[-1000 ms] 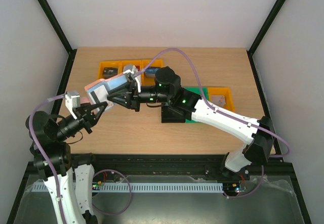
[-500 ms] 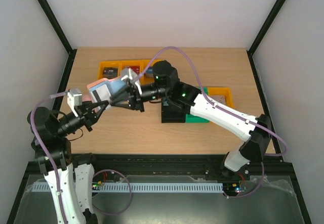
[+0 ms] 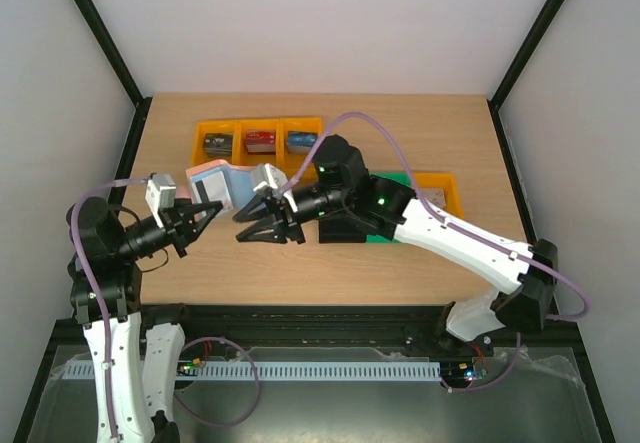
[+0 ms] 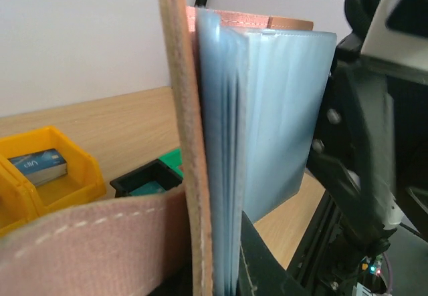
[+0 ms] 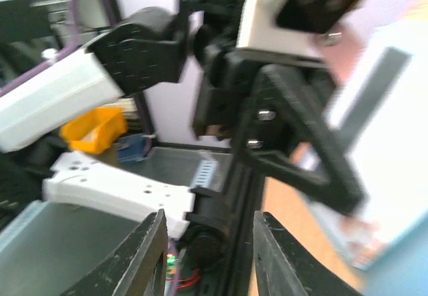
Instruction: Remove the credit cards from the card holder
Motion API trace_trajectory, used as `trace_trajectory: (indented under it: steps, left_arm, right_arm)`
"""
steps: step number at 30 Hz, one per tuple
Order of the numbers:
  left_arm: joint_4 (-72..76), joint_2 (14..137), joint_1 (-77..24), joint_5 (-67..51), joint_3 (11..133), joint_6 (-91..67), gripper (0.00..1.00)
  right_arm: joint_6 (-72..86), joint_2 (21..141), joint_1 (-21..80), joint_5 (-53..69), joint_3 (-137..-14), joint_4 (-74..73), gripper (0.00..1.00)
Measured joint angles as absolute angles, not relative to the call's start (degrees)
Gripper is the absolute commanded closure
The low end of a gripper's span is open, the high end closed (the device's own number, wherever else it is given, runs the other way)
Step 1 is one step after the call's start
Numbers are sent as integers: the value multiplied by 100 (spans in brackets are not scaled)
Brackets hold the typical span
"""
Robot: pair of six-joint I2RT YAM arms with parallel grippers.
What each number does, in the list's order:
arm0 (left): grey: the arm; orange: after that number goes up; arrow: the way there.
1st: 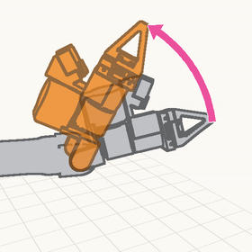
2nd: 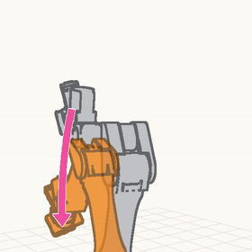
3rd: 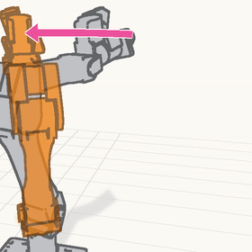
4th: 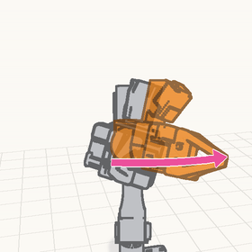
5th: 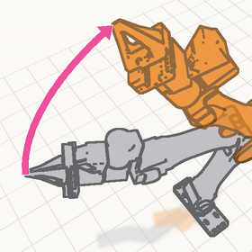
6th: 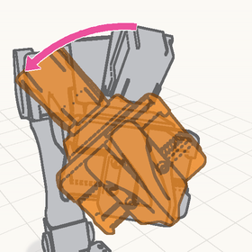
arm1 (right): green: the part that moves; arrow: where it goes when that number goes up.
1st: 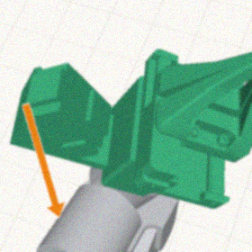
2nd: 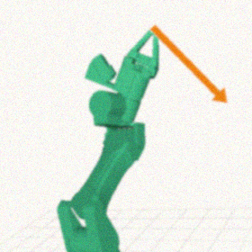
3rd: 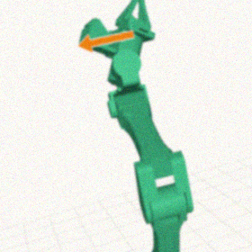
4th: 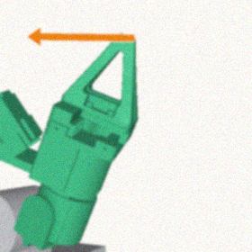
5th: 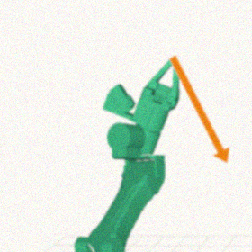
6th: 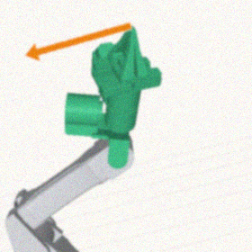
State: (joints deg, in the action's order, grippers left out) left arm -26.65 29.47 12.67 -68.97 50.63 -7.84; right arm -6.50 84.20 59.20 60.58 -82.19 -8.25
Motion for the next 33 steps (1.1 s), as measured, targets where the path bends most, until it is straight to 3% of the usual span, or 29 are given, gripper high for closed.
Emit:
trace_trajectory:
  steps: [7,10,12,13,17,28,30,33]
  left_arm:
    - [-2757,2952,1120,-6768,4952,-637,98]
    - [-2759,2947,1096,-6733,4932,-639,98]
    - [-2759,2917,1066,-6746,4932,-633,98]
    - [-2757,2888,1055,-6753,4932,-622,98]
    - [-2746,2744,1055,-6823,4932,-580,98]
    - [-2738,2696,1028,-7113,4932,-556,97]
    - [-2749,2692,1028,-7116,4932,-552,96]
    - [-2751,2685,1031,-7131,4915,-548,96]
  right_arm:
    - [119,8029,5760,3671,-7819,-316,57]
    - [355,8007,5736,2764,-7651,-204,31]
    - [460,8007,5725,2327,-7579,-187,6]
    - [482,8007,5708,2191,-7557,-185,1]
    - [399,7907,5599,2320,-7443,-89,1]
    - [263,8064,5520,4775,-7371,353,1]
    - [301,8215,5520,4952,-7417,405,13]
    - [366,8326,5518,5061,-7419,495,44]
